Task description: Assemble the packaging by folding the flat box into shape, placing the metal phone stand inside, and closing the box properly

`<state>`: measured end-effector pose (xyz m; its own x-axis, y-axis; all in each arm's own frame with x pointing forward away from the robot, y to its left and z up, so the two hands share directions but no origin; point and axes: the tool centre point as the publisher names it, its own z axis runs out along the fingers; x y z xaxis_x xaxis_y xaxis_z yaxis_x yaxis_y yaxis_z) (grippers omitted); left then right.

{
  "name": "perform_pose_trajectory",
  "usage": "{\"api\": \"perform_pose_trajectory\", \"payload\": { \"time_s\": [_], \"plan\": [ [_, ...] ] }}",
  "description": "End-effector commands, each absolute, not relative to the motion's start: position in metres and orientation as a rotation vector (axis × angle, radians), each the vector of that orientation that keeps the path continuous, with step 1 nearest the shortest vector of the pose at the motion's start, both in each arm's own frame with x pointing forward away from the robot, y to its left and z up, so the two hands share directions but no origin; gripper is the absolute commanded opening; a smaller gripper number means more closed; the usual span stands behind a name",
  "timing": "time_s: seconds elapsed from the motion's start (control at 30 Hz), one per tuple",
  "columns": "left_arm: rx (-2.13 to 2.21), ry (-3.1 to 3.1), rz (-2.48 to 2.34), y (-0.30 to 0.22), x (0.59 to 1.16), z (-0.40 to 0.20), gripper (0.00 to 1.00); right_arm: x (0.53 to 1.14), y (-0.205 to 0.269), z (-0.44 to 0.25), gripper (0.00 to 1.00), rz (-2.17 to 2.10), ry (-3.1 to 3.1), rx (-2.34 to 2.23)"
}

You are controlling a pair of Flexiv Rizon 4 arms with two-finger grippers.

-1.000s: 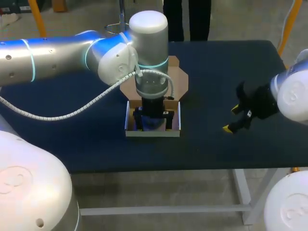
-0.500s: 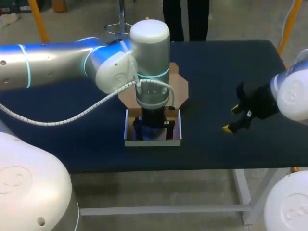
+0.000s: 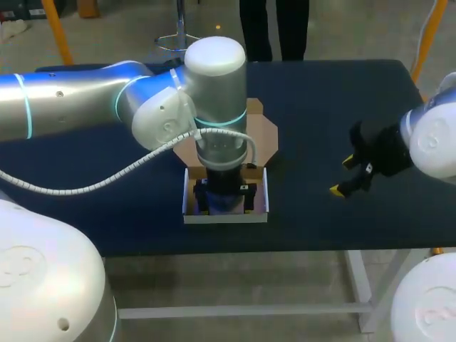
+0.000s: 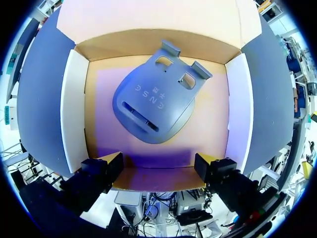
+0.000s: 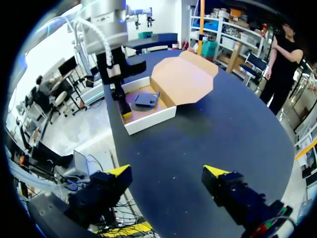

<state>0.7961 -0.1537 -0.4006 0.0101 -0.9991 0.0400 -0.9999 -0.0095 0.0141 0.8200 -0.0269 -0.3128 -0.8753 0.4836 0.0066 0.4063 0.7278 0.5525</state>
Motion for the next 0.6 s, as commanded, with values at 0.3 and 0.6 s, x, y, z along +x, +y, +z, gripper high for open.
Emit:
{"api": "perform_pose_trajectory", "payload": {
  "time_s": [0.3, 0.6],
  "plan": [
    [2.174, -2.229, 0.183, -0.155, 0.807, -0.371, 1.00, 0.819, -0.028, -0.313, 1.00, 0.850, 2.790, 0.719],
    [1.987, -2.328, 0.409, -0.141, 0.812, -0.332, 1.00, 0.819, -0.028, -0.313, 1.00, 0.850, 2.790, 0.719]
  ]
}}
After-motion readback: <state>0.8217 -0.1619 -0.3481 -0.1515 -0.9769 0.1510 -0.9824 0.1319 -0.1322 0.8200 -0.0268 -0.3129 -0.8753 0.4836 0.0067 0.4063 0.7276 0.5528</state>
